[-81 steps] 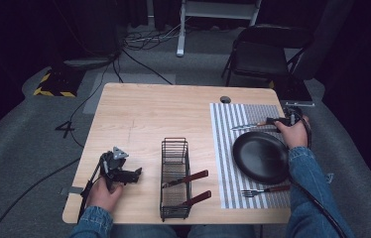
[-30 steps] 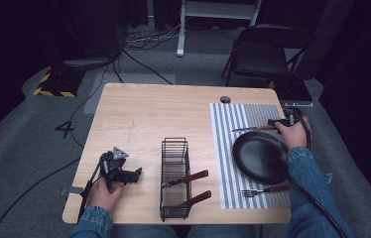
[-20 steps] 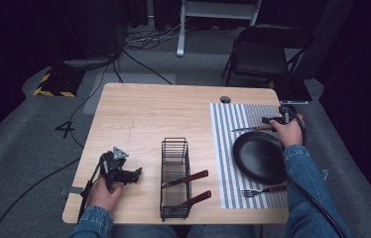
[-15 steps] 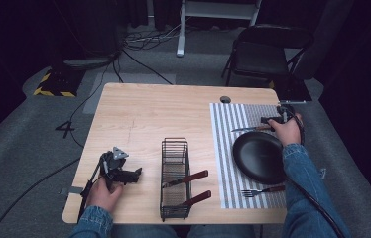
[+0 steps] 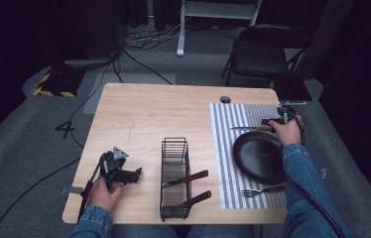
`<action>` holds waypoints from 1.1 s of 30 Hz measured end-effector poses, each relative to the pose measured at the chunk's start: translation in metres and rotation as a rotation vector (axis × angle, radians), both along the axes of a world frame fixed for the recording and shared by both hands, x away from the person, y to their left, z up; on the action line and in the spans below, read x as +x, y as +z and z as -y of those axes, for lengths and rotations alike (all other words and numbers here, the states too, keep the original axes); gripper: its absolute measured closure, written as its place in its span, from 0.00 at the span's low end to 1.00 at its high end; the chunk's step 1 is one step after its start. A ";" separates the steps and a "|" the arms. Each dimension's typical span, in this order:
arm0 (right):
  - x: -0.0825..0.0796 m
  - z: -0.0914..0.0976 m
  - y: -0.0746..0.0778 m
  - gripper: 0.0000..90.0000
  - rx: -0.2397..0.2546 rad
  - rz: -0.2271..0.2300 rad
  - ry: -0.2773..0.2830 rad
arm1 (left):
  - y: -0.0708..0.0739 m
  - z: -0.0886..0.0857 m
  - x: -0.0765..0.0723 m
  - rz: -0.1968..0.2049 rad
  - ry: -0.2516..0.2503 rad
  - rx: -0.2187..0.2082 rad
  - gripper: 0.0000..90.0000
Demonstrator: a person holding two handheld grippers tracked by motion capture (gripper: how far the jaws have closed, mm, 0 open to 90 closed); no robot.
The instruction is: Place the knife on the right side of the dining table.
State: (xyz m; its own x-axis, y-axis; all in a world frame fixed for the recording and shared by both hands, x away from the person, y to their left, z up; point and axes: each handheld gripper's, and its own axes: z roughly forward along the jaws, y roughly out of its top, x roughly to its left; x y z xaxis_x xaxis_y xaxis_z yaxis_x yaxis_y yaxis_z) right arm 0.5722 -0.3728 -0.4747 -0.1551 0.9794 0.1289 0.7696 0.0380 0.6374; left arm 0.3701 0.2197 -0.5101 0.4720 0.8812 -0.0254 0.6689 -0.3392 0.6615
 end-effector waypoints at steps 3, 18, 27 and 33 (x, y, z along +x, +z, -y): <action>-0.002 -0.001 0.002 0.41 -0.001 0.007 0.004 | 0.000 0.000 0.000 0.000 0.000 0.000 0.00; -0.027 -0.012 0.049 0.41 0.010 0.157 0.085 | 0.000 0.000 0.000 0.000 0.000 0.000 0.00; -0.057 -0.031 0.079 0.41 0.048 0.257 0.162 | 0.000 0.000 0.000 0.000 0.000 0.001 0.00; -0.086 -0.052 0.096 0.41 0.080 0.304 0.247 | 0.000 0.000 0.000 0.000 0.000 0.001 0.00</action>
